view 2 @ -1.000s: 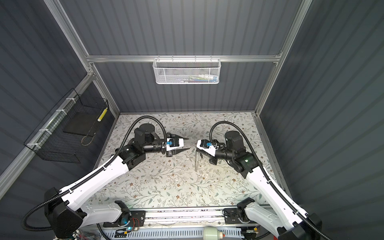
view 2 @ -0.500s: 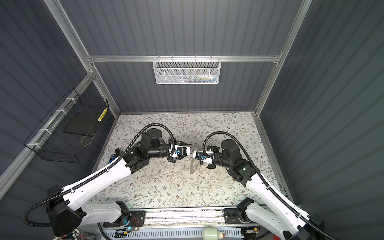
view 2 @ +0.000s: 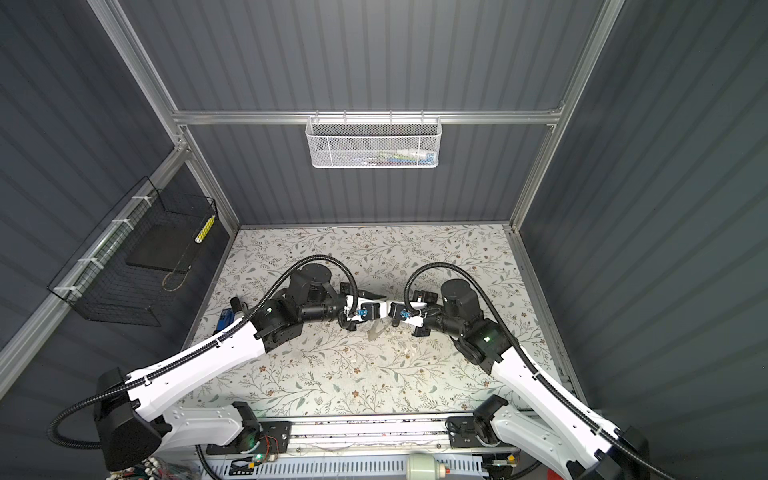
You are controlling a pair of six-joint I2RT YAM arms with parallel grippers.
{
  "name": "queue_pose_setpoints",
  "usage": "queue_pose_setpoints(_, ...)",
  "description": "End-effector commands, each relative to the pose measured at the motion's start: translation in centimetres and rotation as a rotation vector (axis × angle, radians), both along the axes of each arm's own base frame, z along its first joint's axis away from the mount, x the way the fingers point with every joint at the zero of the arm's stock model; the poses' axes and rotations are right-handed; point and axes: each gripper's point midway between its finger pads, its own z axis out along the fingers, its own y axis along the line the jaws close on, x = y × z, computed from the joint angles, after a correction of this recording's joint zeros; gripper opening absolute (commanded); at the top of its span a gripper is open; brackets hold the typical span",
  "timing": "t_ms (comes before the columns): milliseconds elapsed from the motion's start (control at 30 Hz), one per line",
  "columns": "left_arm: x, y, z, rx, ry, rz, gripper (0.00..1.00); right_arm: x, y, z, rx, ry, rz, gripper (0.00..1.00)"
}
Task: Put the keys on the keyring
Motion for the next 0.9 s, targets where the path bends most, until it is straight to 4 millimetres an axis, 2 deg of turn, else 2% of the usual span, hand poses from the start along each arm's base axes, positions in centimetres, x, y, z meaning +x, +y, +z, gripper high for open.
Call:
queue_pose_setpoints(0, 0.5, 0.1, -1.0, 0.046, -0.033, 0.03, 0.24, -0.7, 0.4, 1.4, 0.032, 0.061, 0.02, 0.0)
queue_pose_setpoints(167, 0.2, 0.3, -0.9, 0.039, -0.048, 0.031, 0.24, -1.3, 0.4, 0.9, 0.007, 0.22, 0.05, 0.0)
queue_pose_setpoints(267, 0.2, 0.6, -0.8, 0.031, -0.053, 0.045, 0.27, -1.4, 0.4, 0.4, -0.014, 0.29, 0.042, 0.0)
queue_pose_setpoints(533, 0.3, 0.4, -1.0, 0.046, -0.042, 0.06, 0.29, -1.3, 0.5, 0.7, -0.019, 0.366, 0.042, 0.01)
queue_pose_setpoints(867, 0.0, -0.5, -1.3, 0.064, -0.032, 0.043, 0.23, -0.9, 0.2, 0.7, -0.034, 0.409, -0.003, 0.02)
